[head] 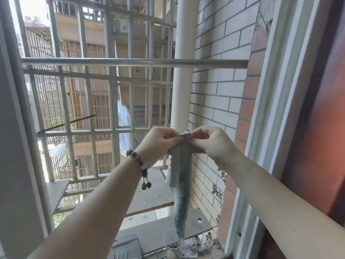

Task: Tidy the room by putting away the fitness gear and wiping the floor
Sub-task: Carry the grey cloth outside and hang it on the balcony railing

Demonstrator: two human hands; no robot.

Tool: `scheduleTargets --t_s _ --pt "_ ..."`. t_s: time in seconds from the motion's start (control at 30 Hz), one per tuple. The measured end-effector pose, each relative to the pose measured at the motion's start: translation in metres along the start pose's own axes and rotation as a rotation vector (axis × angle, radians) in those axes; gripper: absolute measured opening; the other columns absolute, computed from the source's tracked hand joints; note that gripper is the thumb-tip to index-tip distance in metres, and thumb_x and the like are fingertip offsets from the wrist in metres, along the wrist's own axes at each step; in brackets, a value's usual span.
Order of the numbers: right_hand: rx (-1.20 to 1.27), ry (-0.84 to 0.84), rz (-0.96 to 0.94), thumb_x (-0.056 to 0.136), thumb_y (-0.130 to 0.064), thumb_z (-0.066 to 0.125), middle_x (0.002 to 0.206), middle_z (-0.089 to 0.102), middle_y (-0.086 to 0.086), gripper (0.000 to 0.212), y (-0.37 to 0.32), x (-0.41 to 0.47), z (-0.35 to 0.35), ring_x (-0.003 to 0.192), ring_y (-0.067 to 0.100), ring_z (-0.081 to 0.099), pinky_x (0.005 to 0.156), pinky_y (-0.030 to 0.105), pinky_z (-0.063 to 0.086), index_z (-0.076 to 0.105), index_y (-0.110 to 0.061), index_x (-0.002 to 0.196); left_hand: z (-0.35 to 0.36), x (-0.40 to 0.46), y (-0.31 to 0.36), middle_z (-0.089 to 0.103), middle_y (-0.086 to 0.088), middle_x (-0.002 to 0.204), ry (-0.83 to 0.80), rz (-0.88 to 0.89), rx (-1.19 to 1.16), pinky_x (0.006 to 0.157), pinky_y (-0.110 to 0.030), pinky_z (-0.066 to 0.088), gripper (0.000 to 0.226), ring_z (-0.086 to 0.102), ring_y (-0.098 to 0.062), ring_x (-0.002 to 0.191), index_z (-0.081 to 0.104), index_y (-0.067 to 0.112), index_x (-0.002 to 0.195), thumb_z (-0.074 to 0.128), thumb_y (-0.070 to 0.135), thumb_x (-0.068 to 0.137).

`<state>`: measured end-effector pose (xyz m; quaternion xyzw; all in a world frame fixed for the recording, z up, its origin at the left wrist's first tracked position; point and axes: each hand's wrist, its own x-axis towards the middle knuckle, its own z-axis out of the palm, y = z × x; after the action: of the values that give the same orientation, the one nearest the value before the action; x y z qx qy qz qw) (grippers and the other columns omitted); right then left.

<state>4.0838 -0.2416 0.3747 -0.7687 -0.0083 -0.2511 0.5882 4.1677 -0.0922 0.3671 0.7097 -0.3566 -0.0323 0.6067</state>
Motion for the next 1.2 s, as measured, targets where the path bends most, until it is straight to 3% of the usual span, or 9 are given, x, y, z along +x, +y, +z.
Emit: scheduleTargets --t_s 0.13,0.27,0.37,0.5,0.67,0.8,0.93,1.07,1.2 --pt "-0.09 -0.011 0.019 0.093 -0.003 0.053 0.078 0.057 0.012 0.015 -0.009 0.01 -0.01 0.07 0.021 0.057 0.061 0.034 0.055 0.061 -0.009 0.083 -0.012 0.013 0.005 0.067 0.001 0.073 -0.02 0.009 0.109 0.087 -0.043 0.053 0.013 0.06 -0.018 0.074 0.071 0.02 0.08 0.064 0.023 0.09" --pt "-0.314 -0.002 -0.073 0.096 -0.011 0.049 0.073 0.06 0.003 0.019 -0.02 0.026 -0.019 0.065 0.015 0.052 0.062 0.03 0.044 0.062 -0.018 0.084 -0.023 0.024 0.01 0.072 -0.011 0.086 -0.138 0.059 0.308 0.088 -0.05 0.054 0.01 0.065 -0.04 0.088 0.067 0.023 0.087 0.065 0.033 0.087" --pt "-0.419 0.001 -0.127 0.096 -0.012 0.052 0.074 0.061 0.005 0.017 -0.034 0.032 -0.031 0.067 0.013 0.052 0.062 0.019 0.044 0.064 -0.019 0.086 -0.041 0.029 0.01 0.073 -0.005 0.085 -0.205 0.044 0.342 0.083 -0.037 0.057 0.017 0.07 -0.025 0.085 0.068 0.018 0.09 0.071 0.032 0.081" --pt "-0.55 -0.001 -0.147 0.092 -0.02 0.061 0.079 0.067 0.01 0.012 -0.048 0.038 -0.047 0.072 0.013 0.056 0.074 0.026 0.044 0.068 -0.025 0.083 -0.065 0.036 0.002 0.07 -0.005 0.084 -0.208 0.013 0.395 0.079 -0.03 0.056 0.01 0.067 -0.019 0.08 0.07 0.011 0.087 0.068 0.021 0.086" --pt "-0.737 -0.109 -0.097 0.081 -0.026 0.075 0.089 0.07 -0.001 0.013 -0.07 0.038 -0.07 0.086 0.014 0.063 0.077 0.024 0.047 0.07 -0.023 0.093 -0.091 0.052 0.001 0.065 -0.009 0.084 -0.029 0.032 -0.059 0.081 -0.035 0.053 0.04 0.061 -0.02 0.082 0.071 0.004 0.088 0.085 0.033 0.065" --pt "-0.86 -0.045 -0.12 0.08 -0.025 0.076 0.073 0.065 0.008 0.017 -0.072 0.046 -0.07 0.067 0.016 0.053 0.063 0.027 0.039 0.066 -0.012 0.077 -0.098 0.066 0.016 0.067 -0.01 0.085 0.022 0.09 -0.295 0.076 -0.032 0.057 0.025 0.063 -0.02 0.078 0.069 0.0 0.094 0.071 0.019 0.078" --pt "-0.968 0.201 -0.218 0.09 -0.017 0.062 0.08 0.06 0.001 0.008 -0.07 0.063 -0.058 0.066 0.015 0.051 0.052 0.026 0.035 0.058 -0.015 0.084 -0.111 0.082 0.031 0.07 -0.002 0.077 0.204 0.158 -0.223 0.07 -0.029 0.054 0.006 0.064 -0.013 0.07 0.073 0.007 0.087 0.068 0.011 0.086" --pt "-1.089 0.432 -0.306 0.088 -0.001 0.048 0.085 0.061 0.01 0.017 -0.076 0.091 -0.05 0.075 0.028 0.054 0.061 0.03 0.038 0.062 -0.011 0.088 -0.121 0.105 0.05 0.07 0.007 0.074 0.551 0.237 0.049 0.068 -0.024 0.053 0.005 0.063 -0.007 0.067 0.075 0.019 0.081 0.078 0.018 0.078" --pt "-1.201 0.581 -0.313 0.087 -0.003 0.047 0.079 0.059 0.01 0.013 -0.091 0.118 -0.054 0.073 0.03 0.054 0.059 0.032 0.036 0.057 -0.011 0.084 -0.134 0.124 0.065 0.07 0.013 0.071 0.624 0.286 0.184 0.065 -0.019 0.052 0.015 0.065 -0.002 0.067 0.073 0.034 0.075 0.08 0.021 0.074"
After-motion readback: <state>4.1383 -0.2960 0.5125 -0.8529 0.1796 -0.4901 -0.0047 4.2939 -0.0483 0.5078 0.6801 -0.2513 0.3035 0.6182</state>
